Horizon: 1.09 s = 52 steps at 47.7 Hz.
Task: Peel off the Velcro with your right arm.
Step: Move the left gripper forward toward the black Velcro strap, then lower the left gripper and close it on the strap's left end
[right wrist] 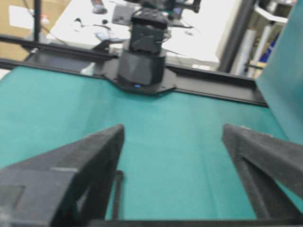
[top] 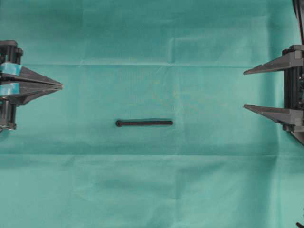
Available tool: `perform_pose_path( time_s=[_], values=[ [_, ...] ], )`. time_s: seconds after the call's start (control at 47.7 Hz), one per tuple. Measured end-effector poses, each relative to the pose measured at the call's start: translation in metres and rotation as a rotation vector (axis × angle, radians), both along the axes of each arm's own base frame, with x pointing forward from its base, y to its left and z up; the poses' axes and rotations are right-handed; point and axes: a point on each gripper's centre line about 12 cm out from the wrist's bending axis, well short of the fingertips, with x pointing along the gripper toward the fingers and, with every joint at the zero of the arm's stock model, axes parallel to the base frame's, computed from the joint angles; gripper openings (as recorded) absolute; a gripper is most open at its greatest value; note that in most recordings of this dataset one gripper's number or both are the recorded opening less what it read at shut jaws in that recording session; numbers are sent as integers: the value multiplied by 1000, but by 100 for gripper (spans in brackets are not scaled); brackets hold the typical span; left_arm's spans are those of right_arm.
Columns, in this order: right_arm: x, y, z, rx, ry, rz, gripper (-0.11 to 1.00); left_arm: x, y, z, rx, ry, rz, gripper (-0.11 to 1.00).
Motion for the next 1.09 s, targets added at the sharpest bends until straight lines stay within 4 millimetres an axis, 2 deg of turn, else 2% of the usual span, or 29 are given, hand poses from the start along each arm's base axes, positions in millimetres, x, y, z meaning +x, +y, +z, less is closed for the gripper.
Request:
perform_pose_path(
  time_s=[0.105, 0.272, 0.356, 0.587, 0.734, 0.964, 1.09],
  values=[
    [0, 0, 0, 0, 0, 0, 81, 6, 0, -3, 3, 9, 2, 22],
    [0, 0, 0, 0, 0, 0, 81, 14, 2, -6, 6, 17, 10, 71],
    [0, 0, 0, 0, 2, 0, 81, 14, 3, -7, 8, 20, 13, 89],
    [0, 0, 0, -3, 2, -1, 81, 26, 4, -2, 8, 28, 18, 90],
    [1, -1, -1, -1, 6, -3, 81, 50, 6, -10, 4, 88, 25, 90],
    [2, -1, -2, -3, 8, -4, 81, 99, 8, -19, 1, 163, 27, 90],
    [1, -1, -1, -1, 6, -5, 81, 117, 8, -24, 1, 189, 27, 90]
  ],
)
